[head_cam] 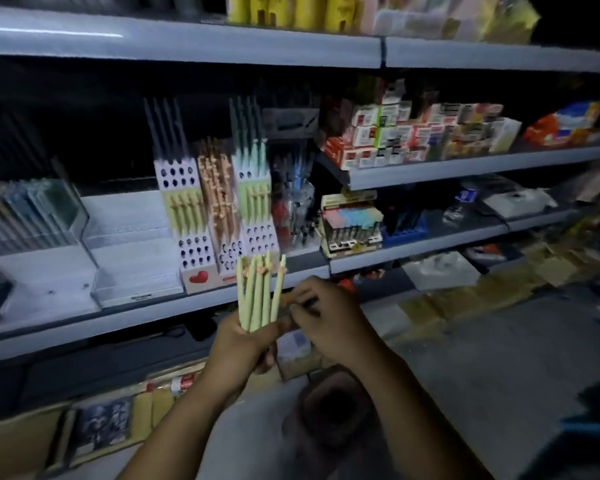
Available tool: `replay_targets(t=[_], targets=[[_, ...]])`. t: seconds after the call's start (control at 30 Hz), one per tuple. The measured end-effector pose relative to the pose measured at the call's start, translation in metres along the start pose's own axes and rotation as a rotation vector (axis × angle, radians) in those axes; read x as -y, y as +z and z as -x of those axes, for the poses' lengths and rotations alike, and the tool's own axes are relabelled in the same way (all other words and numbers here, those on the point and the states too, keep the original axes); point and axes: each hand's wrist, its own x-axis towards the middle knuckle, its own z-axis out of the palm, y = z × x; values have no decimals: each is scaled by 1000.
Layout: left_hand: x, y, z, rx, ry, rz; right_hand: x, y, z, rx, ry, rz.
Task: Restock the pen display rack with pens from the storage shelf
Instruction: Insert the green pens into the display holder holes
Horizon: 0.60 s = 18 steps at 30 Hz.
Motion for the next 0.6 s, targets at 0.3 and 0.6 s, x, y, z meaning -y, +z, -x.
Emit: replay_targets(t=[0.3, 0.6], targets=[[-13, -27, -49, -178, -73, 159, 23, 19, -103, 283, -108, -414], [-11, -114, -112, -201, -117, 161, 53, 89, -182, 296, 4, -601]])
